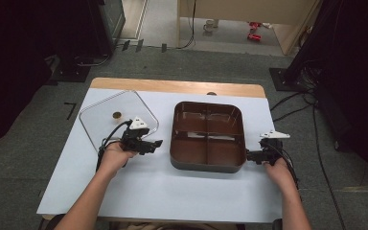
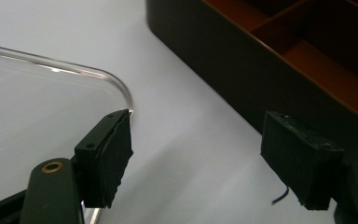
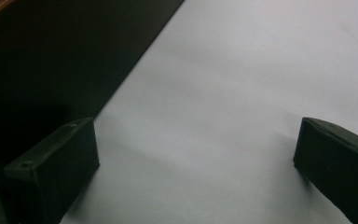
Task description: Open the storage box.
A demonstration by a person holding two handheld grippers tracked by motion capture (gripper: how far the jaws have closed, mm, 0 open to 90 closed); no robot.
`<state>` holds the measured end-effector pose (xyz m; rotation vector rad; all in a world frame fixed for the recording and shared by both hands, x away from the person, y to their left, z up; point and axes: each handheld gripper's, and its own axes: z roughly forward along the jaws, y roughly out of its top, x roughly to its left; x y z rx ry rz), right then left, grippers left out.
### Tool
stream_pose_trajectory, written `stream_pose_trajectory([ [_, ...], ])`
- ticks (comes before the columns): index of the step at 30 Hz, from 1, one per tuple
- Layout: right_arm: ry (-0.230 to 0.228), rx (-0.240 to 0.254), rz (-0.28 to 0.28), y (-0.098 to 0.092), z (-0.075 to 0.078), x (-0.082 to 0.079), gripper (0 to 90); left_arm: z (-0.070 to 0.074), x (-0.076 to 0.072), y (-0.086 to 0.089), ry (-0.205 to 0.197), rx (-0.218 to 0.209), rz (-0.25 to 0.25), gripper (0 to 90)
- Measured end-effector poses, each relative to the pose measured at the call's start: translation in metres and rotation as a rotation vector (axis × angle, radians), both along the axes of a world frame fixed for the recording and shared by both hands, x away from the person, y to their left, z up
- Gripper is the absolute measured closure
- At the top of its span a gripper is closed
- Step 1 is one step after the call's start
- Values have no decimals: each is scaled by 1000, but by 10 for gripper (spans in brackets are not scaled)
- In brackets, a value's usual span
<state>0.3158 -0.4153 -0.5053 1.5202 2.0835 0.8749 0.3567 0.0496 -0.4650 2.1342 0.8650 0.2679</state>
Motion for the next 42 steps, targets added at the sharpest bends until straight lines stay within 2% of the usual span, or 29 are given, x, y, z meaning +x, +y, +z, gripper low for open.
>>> stream_pose_trajectory([
  [3, 0, -1, 1, 0, 0, 0, 0, -7, -4, -7, 23, 10, -29, 230],
  [10, 1, 0, 0, 0, 0, 0, 0, -19, -8, -19, 40, 53, -86, 232],
  [14, 0, 0, 0, 0, 0, 0, 0, -24, -7, -23, 51, 77, -71, 244],
  [20, 1, 0, 0, 0, 0, 0, 0, -27, -7, -21, 32, 74, -89, 240],
  [24, 0, 0, 0, 0, 0, 0, 0, -31, -12, -22, -34, 99, -134, 216],
  [32, 1, 0, 0, 0, 0, 0, 0, -34, -14, -20, -47, 77, -132, 208],
  [42, -1, -1, 1, 0, 0, 0, 0, -34, -15, -20, -55, 81, -119, 203],
])
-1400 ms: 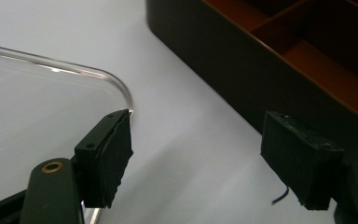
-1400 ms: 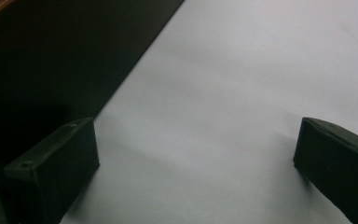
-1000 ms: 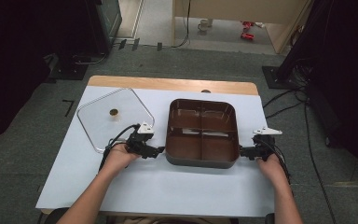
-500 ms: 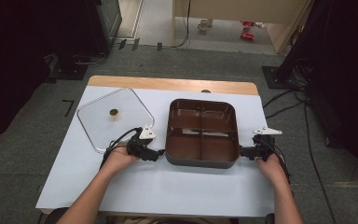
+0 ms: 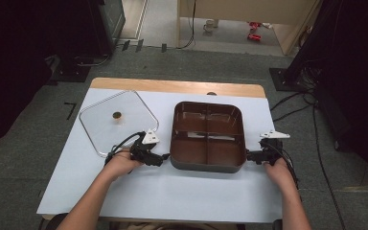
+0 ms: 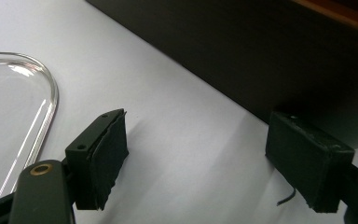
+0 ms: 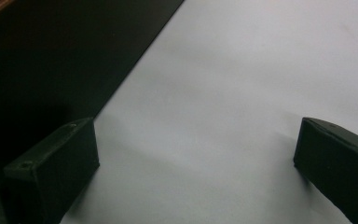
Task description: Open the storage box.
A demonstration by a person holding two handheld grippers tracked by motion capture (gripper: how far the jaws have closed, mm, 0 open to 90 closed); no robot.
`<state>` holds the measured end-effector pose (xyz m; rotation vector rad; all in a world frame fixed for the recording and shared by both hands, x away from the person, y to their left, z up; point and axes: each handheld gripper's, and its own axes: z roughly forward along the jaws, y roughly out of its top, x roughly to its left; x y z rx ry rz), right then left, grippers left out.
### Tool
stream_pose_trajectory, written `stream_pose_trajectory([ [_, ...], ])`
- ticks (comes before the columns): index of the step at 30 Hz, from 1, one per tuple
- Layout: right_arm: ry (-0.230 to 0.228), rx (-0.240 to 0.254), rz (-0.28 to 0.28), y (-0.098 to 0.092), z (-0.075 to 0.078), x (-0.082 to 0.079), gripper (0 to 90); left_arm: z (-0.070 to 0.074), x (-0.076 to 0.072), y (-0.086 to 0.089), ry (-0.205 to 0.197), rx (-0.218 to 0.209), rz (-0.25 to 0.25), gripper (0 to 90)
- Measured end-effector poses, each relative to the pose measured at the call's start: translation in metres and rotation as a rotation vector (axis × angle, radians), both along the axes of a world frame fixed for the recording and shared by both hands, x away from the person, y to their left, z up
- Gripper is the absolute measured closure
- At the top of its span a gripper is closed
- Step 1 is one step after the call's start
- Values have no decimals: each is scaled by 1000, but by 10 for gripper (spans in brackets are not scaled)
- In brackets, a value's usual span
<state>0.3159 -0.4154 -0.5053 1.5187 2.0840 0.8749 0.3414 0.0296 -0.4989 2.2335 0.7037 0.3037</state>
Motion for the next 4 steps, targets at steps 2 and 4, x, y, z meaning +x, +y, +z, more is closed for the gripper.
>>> stream_pose_trajectory([
  [2, 0, 0, 0, 0, 0, 0, 0, 0, -2, -1, -4, 8, 25, 189],
  [4, 0, 0, 0, 0, 0, 0, 0, 0, -3, -2, -4, 16, 68, 151],
])
